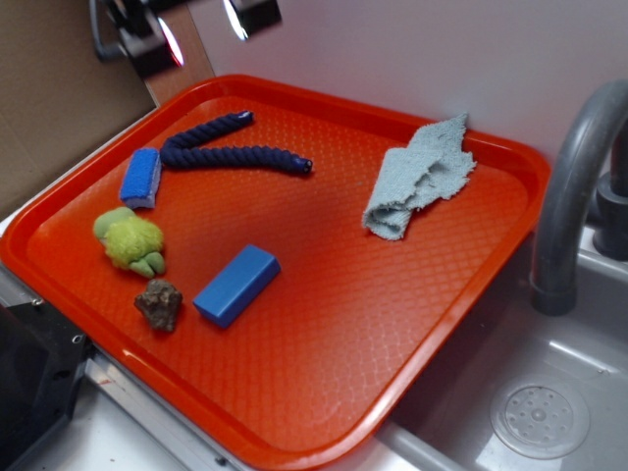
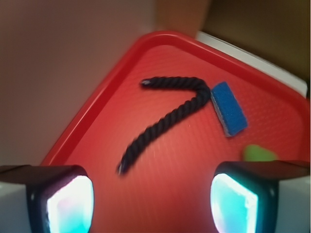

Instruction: Grab the blue rope.

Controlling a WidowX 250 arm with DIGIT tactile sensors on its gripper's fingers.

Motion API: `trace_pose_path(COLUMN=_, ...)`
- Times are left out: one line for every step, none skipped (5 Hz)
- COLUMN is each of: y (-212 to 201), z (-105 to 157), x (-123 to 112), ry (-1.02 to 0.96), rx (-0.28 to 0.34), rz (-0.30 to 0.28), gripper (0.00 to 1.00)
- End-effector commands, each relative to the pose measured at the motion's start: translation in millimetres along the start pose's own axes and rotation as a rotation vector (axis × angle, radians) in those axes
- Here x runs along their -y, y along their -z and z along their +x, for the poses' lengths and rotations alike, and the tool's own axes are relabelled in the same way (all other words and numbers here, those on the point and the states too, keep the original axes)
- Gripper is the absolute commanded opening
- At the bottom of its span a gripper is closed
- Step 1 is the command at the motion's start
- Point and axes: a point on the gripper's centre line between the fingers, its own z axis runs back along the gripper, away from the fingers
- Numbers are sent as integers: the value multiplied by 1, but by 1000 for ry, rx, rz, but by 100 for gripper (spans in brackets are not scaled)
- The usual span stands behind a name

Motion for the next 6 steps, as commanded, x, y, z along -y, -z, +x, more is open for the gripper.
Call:
trace_pose_path(y=51, z=22, x=-5, ry=-289, rx=48, rz=79, gripper=100)
trace_pose_path(y=70, z=26, x=-7, ry=-298, rx=42, rz=126, gripper=100)
trace_pose_path(y=86, z=34, x=-6, ry=-320, rx=50, rz=151, gripper=100)
trace_pose_path(y=103, z=38, x=-5, ry=-288, rx=-11, rz=181, gripper=100)
trace_pose_path(y=114, z=42, x=-5, ry=-253, rx=-104, rz=165, gripper=100)
trace_pose_path(y=124, z=41, x=-12, ry=-288, rx=-155, rz=197, gripper=100)
